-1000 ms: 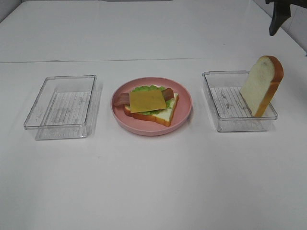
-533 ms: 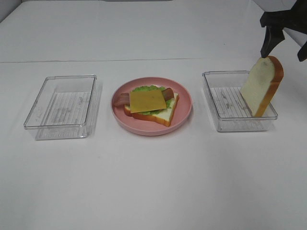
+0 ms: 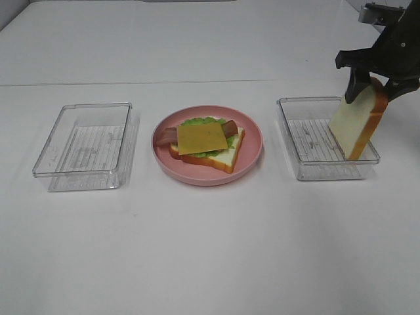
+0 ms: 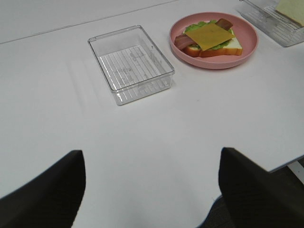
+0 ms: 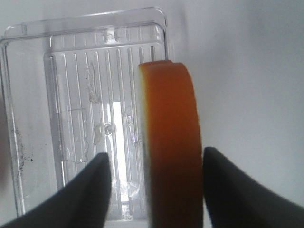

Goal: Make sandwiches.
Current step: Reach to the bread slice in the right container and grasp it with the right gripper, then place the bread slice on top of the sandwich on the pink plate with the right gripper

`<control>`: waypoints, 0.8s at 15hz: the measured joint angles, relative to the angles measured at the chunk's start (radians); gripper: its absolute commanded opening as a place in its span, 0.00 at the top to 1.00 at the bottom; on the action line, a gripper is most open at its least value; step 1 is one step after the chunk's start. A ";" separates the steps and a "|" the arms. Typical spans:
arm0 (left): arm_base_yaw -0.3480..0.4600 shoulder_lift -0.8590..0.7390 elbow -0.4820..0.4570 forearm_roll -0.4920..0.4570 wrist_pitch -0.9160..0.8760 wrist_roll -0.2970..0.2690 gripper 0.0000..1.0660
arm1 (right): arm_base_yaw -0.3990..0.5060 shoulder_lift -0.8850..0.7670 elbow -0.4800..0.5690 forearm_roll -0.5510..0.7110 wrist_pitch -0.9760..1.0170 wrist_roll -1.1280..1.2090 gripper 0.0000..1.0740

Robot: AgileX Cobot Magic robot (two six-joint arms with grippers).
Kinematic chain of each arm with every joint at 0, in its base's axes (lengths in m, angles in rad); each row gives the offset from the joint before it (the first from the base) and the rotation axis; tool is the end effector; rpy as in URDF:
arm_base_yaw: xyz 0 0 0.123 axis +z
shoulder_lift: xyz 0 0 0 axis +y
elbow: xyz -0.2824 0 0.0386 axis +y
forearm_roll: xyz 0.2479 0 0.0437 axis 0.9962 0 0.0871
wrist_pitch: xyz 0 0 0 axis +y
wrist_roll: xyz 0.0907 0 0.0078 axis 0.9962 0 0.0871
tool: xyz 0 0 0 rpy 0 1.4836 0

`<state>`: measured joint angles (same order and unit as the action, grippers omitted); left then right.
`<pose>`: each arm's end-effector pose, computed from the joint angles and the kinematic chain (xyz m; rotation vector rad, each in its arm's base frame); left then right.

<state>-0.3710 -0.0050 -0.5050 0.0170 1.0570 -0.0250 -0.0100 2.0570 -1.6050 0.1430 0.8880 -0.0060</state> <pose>-0.0052 0.0035 0.2788 0.3500 2.0078 -0.2289 0.4369 0.0057 0.1998 0.1078 2.8160 0.1733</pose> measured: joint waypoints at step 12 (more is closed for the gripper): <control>0.000 0.000 0.000 0.000 0.000 0.000 0.30 | -0.001 -0.218 0.000 0.247 0.060 -0.044 1.00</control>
<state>-0.3710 -0.0050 -0.5050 0.0170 1.0570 -0.0250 -0.0110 1.8390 -1.6050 0.3900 0.9480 -0.0500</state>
